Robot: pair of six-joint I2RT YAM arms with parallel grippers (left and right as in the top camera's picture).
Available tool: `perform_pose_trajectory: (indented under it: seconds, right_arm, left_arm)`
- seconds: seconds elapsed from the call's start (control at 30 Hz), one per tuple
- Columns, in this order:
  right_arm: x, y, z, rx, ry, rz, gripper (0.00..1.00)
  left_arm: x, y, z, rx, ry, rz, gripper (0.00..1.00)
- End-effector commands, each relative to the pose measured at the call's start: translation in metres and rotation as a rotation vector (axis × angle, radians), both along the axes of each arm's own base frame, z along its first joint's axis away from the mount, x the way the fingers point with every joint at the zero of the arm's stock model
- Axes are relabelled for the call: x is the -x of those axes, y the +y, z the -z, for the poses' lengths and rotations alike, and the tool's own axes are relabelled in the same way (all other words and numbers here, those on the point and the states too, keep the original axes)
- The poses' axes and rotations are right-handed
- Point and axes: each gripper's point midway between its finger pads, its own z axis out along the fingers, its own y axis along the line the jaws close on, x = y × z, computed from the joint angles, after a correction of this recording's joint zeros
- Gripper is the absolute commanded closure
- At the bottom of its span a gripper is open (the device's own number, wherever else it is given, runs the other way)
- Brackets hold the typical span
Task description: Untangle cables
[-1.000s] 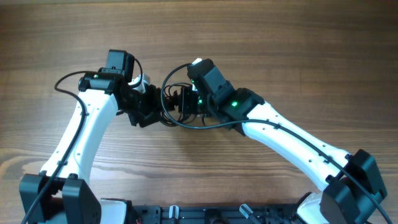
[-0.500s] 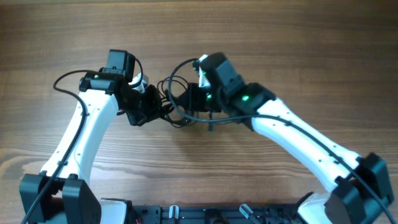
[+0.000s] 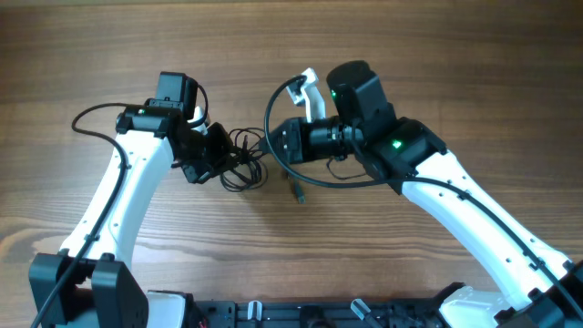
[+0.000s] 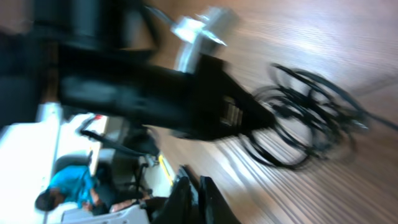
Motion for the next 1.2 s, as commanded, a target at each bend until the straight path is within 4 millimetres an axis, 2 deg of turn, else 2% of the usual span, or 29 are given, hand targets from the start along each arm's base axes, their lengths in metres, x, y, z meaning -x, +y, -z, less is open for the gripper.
perform_pose_trajectory:
  seconds: [0.0,0.1,0.23,0.3,0.4,0.57,0.8,1.03,1.17]
  right_arm:
    - [-0.011,-0.019,0.021,0.136,-0.010,0.106,0.77]
    - [-0.006,-0.024,0.033,0.169,0.025,0.106,0.67]
    - [-0.001,-0.023,0.038,0.181,0.048,0.103,0.60]
    - [0.003,-0.019,0.040,0.182,0.063,0.096,0.55]
    - [0.006,-0.014,0.048,0.212,0.060,0.098,0.50]
    - [-0.007,-0.016,0.074,0.286,0.150,0.246,0.51]
    - [-0.017,-0.008,0.093,0.300,0.148,0.232,0.59]
    - [-0.040,-0.026,0.101,0.369,0.086,0.342,0.63]
    - [-0.044,-0.030,0.101,0.386,0.069,0.367,0.62]
  left_arm:
    - [-0.002,0.001,0.003,-0.004,0.002,-0.011,0.96]
    - [-0.008,-0.003,0.000,0.021,-0.025,-0.007,0.96]
    - [-0.015,-0.040,-0.024,0.249,-0.125,0.135,0.96]
    - [-0.015,-0.051,-0.033,0.326,-0.154,0.183,0.96]
    - [-0.014,-0.054,-0.036,0.351,-0.158,0.190,0.96]
    - [-0.011,-0.061,-0.043,0.407,-0.169,0.225,0.96]
    - [-0.008,-0.064,-0.047,0.436,-0.166,0.241,0.96]
    - [-0.006,-0.064,-0.046,0.436,-0.161,0.242,0.96]
    - [-0.006,-0.065,-0.048,0.447,-0.160,0.245,0.96]
